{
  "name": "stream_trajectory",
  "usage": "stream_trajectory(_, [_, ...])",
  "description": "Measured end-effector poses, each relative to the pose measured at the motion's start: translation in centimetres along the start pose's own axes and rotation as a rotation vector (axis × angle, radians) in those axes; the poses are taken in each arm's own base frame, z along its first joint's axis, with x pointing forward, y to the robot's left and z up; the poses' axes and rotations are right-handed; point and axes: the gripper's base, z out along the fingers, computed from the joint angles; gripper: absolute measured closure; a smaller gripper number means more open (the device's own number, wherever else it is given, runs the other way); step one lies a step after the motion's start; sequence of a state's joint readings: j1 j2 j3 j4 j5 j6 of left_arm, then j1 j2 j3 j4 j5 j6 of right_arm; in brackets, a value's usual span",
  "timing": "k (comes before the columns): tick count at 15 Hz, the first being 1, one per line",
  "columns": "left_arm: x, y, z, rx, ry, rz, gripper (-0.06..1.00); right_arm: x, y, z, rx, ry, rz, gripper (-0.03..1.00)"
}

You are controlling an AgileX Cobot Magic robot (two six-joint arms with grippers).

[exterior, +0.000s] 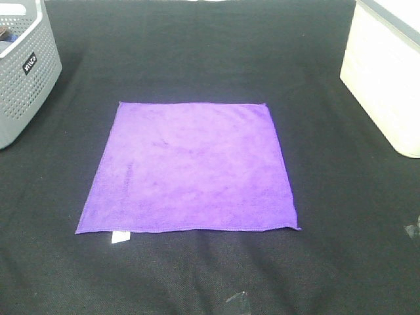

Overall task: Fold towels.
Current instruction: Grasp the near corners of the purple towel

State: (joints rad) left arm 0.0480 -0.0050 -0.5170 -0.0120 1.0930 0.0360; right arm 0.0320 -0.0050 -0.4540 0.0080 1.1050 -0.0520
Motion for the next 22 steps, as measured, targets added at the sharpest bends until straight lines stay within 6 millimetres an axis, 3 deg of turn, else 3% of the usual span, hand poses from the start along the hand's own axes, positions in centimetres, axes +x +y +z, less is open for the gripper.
stream_trajectory(22, [0.00, 0.00, 0.00, 0.000, 0.000, 0.000, -0.05, -0.01, 0.00, 0.00, 0.000, -0.001, 0.000, 0.00])
